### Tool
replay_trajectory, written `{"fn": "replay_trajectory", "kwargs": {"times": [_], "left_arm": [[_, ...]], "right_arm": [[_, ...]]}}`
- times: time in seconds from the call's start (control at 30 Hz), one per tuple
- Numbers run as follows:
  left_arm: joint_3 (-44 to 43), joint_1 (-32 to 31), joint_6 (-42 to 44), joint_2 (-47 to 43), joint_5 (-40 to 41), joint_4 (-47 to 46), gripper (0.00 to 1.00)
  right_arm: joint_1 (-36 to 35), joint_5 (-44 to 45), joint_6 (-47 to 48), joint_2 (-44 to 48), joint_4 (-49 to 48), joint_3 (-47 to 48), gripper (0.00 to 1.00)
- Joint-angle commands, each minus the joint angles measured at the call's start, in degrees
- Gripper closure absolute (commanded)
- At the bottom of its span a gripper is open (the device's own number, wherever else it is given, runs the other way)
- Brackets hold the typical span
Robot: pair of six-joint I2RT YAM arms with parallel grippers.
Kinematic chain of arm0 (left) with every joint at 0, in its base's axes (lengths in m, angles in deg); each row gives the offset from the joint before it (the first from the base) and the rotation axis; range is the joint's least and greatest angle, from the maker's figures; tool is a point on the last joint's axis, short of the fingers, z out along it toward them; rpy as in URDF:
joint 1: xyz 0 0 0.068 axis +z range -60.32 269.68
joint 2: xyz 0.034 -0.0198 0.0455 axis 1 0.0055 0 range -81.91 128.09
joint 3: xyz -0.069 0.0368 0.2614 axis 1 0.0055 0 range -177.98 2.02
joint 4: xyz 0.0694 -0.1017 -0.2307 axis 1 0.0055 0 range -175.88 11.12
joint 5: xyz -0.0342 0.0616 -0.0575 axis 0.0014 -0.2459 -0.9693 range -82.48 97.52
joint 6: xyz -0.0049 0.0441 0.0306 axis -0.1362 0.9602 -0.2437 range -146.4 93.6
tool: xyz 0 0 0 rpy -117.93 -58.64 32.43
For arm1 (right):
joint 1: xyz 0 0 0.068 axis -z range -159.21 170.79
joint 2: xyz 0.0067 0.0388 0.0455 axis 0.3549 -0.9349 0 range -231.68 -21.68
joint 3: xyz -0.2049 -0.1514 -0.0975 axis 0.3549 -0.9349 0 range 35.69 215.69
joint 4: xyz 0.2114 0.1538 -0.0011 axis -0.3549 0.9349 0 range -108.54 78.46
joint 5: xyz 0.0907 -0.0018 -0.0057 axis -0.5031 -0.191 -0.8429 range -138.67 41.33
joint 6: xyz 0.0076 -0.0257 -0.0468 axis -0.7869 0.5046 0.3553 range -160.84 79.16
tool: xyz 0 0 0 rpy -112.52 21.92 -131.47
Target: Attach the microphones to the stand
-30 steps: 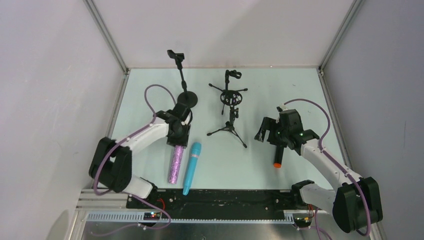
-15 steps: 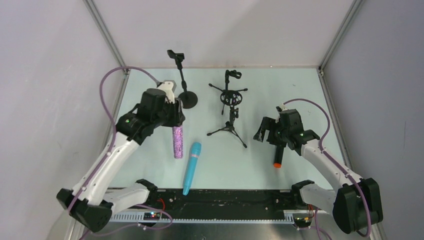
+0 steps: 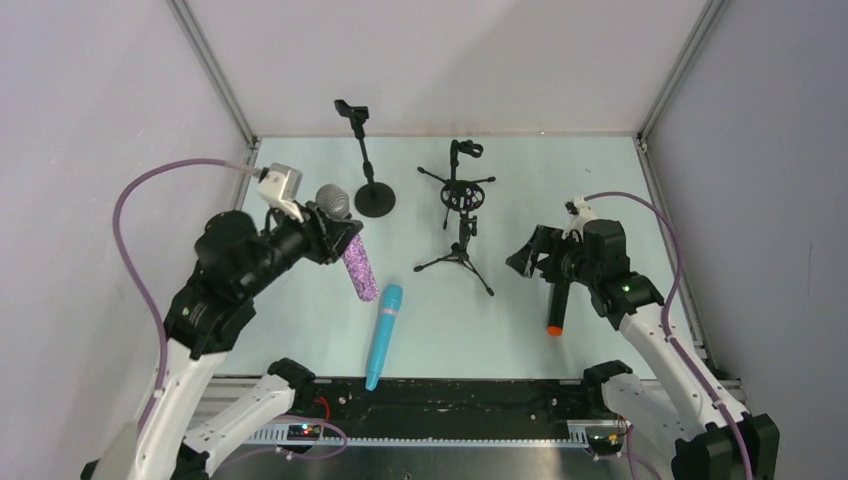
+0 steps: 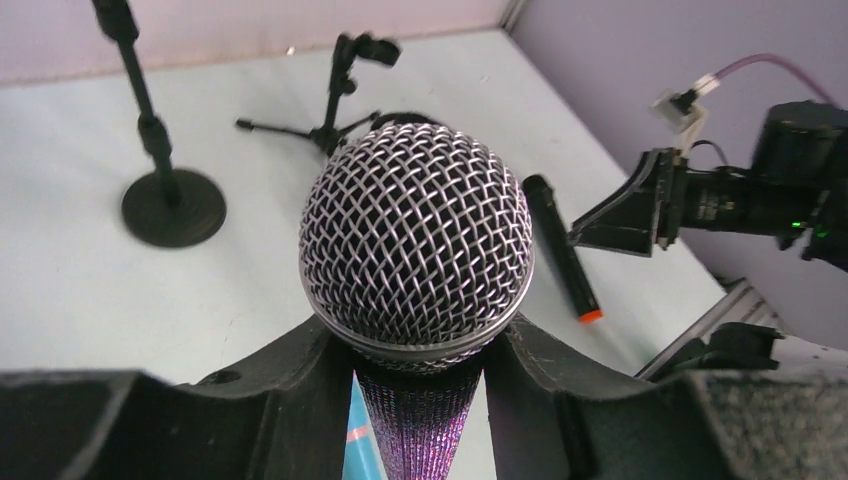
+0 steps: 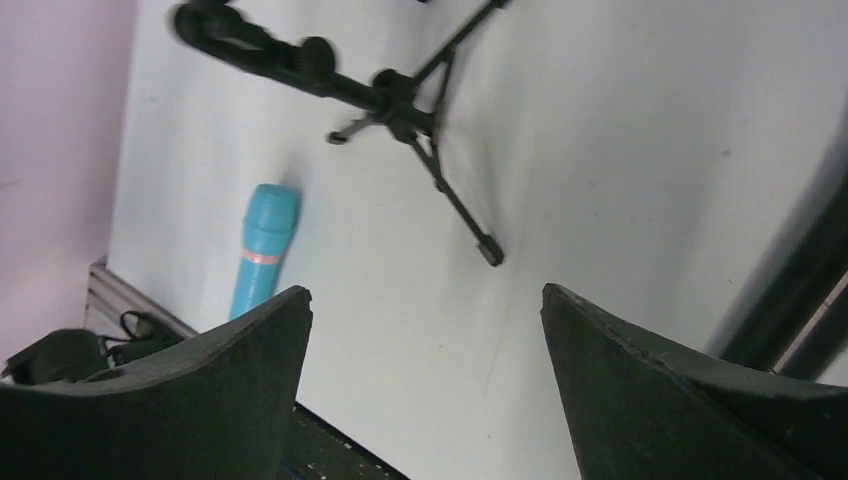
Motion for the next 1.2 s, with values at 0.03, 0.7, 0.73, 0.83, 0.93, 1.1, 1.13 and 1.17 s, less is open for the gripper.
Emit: {"fn": "replay_trajectory", "kwargs": {"times": [0.03,0.7,0.73,0.83,0.93,1.1,1.13,1.17], "left_arm": [[3.5,-0.3,-1.6,-6.0,-5.7,-12.0,0.94],[14.7,-0.3,-12.0,-9.6,-18.8,-24.7,0.94],[15.7,-0.3,-12.7,-9.5,-19.3,-25.2,0.94],[19.1,-0.3,-16.9,-9.4,-21.3,-29.5,0.95],[22.9,-0.3,-21.5,-9.5,-22.6,-36.5,0.95],[25.9,-0.3,-25.0,-8.4,-24.2,-38.7,0.96],[26.0,-0.3,-25.2,-8.4,-24.3,-39.0,0.96],[26.6,-0.3,-25.7,-8.4,-24.1,-39.2,0.96]], "right_arm": [[0.2,-10.5,2.4,4.2,-6.1,2.1,0.09],[-10.4,-28.1,1.8,0.2,-17.9,3.8,0.01],[-11.1,-28.0,1.7,-0.2,-18.3,4.2,0.01],[-14.5,-27.6,1.3,-1.9,-19.3,4.8,0.0],[-17.4,-26.7,1.1,-2.8,-21.3,5.4,0.0],[-21.9,-26.5,-0.7,-4.2,-25.0,6.2,0.01],[-22.6,-26.8,-1.1,-4.7,-26.4,6.2,0.0],[-23.0,-26.9,-2.1,-4.9,-26.9,6.3,0.01]]}}
